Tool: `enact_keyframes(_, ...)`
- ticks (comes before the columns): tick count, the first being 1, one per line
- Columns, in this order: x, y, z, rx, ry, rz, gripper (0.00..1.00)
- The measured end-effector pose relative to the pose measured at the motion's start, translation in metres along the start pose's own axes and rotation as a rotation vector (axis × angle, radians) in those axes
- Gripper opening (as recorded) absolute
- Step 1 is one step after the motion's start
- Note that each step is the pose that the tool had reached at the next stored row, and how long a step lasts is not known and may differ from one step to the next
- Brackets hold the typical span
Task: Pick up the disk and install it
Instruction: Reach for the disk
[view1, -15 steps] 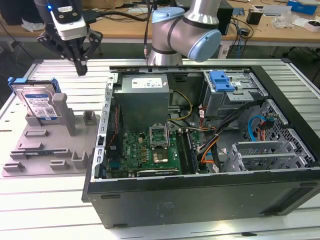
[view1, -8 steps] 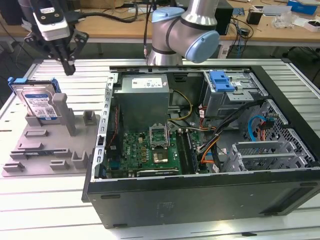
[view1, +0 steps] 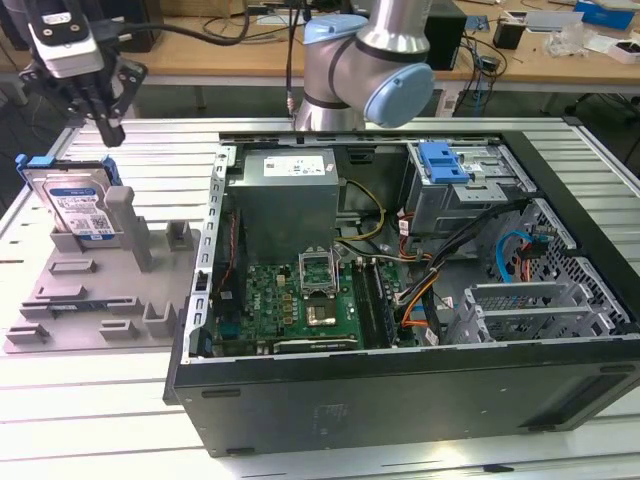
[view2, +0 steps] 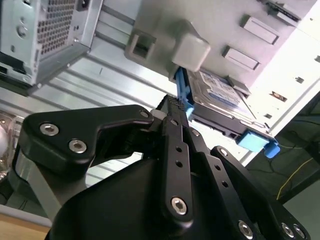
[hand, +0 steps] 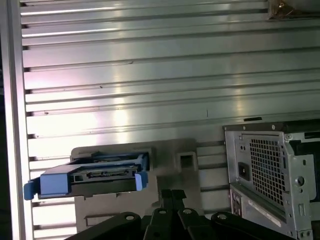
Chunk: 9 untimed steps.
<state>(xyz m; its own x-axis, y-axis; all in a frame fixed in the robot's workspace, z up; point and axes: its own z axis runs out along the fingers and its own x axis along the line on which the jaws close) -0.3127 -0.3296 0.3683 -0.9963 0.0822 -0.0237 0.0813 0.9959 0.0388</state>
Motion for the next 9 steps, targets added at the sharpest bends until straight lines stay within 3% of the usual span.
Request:
enact_keyframes(3, 0.0113, 0.0034, 0.0003, 0.0009, -0.0001, 0.0, 0.11)
enact_keyframes(6, 0.0256, 0.0076, 0.0007, 0.0019, -0.0002, 0.0, 0.11)
enact_keyframes(7, 0.0338, 0.0101, 0.0009, 0.0025, -0.0003, 0.0, 0.11)
enact_keyframes(9, 0.0409, 0.0122, 0.0011, 0.0032, -0.0003, 0.0, 0.11)
